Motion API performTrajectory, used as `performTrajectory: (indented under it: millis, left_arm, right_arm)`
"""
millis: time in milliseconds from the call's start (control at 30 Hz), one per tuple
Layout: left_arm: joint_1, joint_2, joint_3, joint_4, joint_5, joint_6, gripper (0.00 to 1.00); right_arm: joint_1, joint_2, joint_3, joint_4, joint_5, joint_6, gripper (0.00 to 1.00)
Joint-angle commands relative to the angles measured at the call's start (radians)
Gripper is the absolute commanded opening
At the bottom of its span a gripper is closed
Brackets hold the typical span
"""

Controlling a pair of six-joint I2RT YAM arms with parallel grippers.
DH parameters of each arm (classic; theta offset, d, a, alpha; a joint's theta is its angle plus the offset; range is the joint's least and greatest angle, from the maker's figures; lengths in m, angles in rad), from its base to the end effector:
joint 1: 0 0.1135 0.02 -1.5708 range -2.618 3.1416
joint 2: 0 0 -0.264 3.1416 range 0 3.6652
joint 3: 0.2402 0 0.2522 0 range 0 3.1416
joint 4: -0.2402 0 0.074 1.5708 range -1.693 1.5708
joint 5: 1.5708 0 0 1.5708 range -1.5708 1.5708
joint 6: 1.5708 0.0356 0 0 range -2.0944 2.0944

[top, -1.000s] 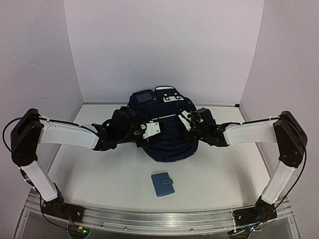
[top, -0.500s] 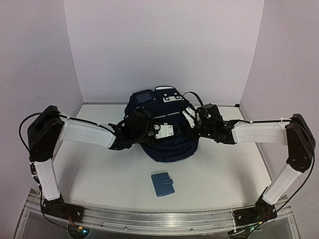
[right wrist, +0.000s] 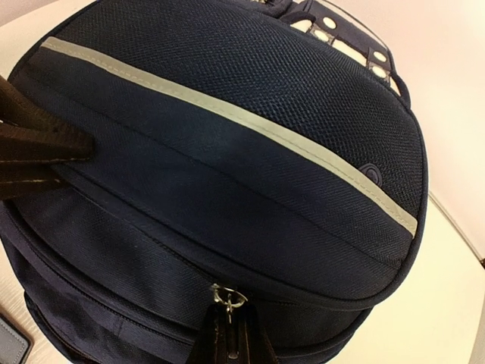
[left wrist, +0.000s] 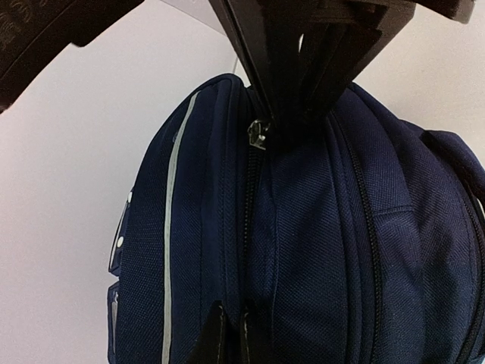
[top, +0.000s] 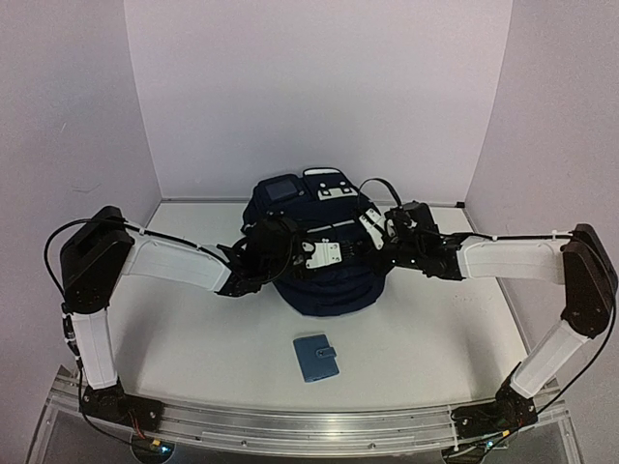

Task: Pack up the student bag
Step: Zip the student bag at the center of the board.

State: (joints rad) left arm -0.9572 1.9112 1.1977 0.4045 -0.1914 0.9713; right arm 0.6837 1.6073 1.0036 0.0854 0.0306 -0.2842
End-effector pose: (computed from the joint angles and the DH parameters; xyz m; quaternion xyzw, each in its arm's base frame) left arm 0.2568 -0.3529 0.2143 0.6283 0.5045 0.0813 0.5866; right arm 0.2802 0.2269 0.2334 -0.3955 0.7689 0.0867 0.4949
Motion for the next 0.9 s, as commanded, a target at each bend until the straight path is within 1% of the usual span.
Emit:
performTrajectory:
  millis: [0,267,467,567,700,733,767,867]
  left_arm:
    - [0.014,-0.078,-0.051,0.021,-0.074,0.002,0.0]
    - [0.039,-0.144,-0.13,0.014,-0.077,-0.022,0.0]
    - [0.081,-0.206,-0.192,0.015,-0.076,-0.013,0.0]
    - [0.112,-0.236,-0.204,0.022,-0.08,-0.022,0.0]
    - [0.131,-0.275,-0.209,0.014,-0.063,-0.033,0.01]
    - [0.128,-0.289,-0.212,0.001,-0.046,-0.037,0.03]
    - [0.12,-0.308,-0.217,-0.014,-0.023,-0.044,0.08]
    - [0.061,-0.34,-0.24,-0.011,0.024,-0.049,0.28]
  right_arm:
    - [-0.063,-0.062,-0.004,-0.053,-0.021,-0.002,0.0]
    - [-0.123,-0.066,0.011,-0.129,-0.086,-0.037,0.0]
    - [-0.157,-0.056,0.034,-0.189,-0.156,-0.056,0.0]
    - [-0.16,-0.043,0.056,-0.223,-0.211,-0.051,0.0]
    - [-0.154,-0.029,0.103,-0.279,-0.352,0.004,0.0]
    - [-0.146,-0.025,0.114,-0.286,-0.38,0.02,0.0]
    - [-0.134,-0.019,0.124,-0.292,-0.4,0.032,0.0]
    - [-0.101,0.012,0.155,-0.303,-0.435,0.056,0.0]
